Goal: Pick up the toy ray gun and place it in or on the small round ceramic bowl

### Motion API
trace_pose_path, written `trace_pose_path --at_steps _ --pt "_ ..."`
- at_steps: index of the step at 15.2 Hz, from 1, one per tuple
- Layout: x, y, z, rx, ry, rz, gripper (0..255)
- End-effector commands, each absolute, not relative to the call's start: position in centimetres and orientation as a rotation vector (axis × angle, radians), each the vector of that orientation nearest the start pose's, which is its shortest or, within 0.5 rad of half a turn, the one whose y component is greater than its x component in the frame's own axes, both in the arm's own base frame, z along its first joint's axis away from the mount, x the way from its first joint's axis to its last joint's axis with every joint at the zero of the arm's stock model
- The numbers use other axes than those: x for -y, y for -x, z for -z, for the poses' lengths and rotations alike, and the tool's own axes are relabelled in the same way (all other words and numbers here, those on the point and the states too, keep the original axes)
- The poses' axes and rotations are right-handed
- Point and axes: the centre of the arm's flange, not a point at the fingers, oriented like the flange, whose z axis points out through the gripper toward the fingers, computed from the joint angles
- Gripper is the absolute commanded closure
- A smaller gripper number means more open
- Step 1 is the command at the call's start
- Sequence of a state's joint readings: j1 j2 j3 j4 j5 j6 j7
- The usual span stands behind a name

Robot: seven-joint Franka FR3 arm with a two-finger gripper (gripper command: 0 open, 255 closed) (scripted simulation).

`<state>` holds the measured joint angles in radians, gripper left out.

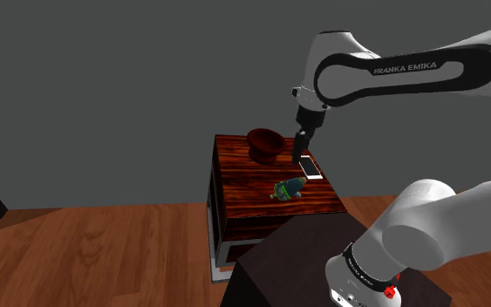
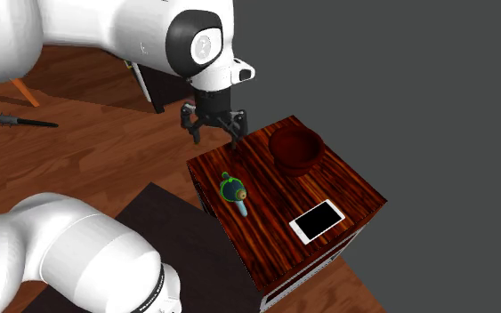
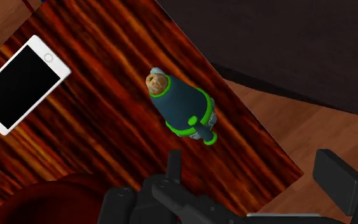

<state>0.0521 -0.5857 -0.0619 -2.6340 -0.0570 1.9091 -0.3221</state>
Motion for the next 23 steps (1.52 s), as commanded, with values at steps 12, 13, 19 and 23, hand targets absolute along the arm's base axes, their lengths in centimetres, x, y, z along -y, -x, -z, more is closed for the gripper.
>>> trace_pose_path --at_steps 12,13,19,23 --pt "3.1 -35.3 -27.4 1.3 2.926 -0.448 0" --pt "3.2 -35.2 -26.9 1.3 2.926 -0.448 0" --pt "3.6 -34.7 -24.6 1.3 2.926 -0.448 0" --pt "3.6 -34.7 -24.6 1.3 2.926 -0.448 0"
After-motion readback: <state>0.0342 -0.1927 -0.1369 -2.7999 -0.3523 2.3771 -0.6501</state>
